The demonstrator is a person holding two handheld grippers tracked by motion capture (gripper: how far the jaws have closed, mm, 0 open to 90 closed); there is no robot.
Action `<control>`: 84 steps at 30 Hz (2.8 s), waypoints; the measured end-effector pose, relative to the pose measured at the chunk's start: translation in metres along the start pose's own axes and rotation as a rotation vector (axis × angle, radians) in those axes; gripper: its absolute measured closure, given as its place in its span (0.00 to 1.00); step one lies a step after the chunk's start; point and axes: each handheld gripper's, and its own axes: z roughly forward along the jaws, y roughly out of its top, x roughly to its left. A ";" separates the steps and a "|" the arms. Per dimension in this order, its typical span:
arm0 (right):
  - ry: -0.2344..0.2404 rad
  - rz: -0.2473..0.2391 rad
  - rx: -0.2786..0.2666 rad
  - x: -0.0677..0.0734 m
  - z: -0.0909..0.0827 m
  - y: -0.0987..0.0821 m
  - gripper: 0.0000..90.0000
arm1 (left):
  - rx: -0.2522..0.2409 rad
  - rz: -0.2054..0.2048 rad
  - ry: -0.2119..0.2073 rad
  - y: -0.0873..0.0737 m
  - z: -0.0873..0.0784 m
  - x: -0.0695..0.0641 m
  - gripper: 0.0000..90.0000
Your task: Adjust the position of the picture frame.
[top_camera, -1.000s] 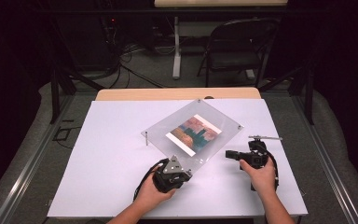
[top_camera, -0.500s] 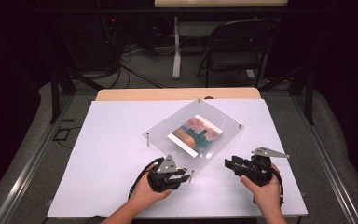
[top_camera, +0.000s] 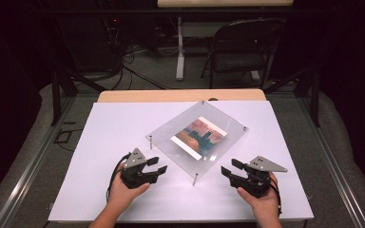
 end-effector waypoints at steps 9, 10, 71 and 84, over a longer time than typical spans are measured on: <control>0.040 -0.028 0.027 0.010 0.017 0.001 0.48 | -0.032 -0.147 0.158 -0.019 -0.018 0.044 0.49; 0.040 -0.027 0.031 0.011 0.018 0.001 0.48 | -0.030 -0.160 0.181 -0.020 -0.019 0.048 0.49; 0.105 -0.056 0.181 0.044 0.027 -0.031 0.58 | 0.093 -0.120 0.171 0.015 0.053 0.083 0.93; 0.137 -0.062 0.177 0.050 0.035 -0.030 0.62 | 0.067 -0.091 0.124 0.019 0.037 0.067 0.93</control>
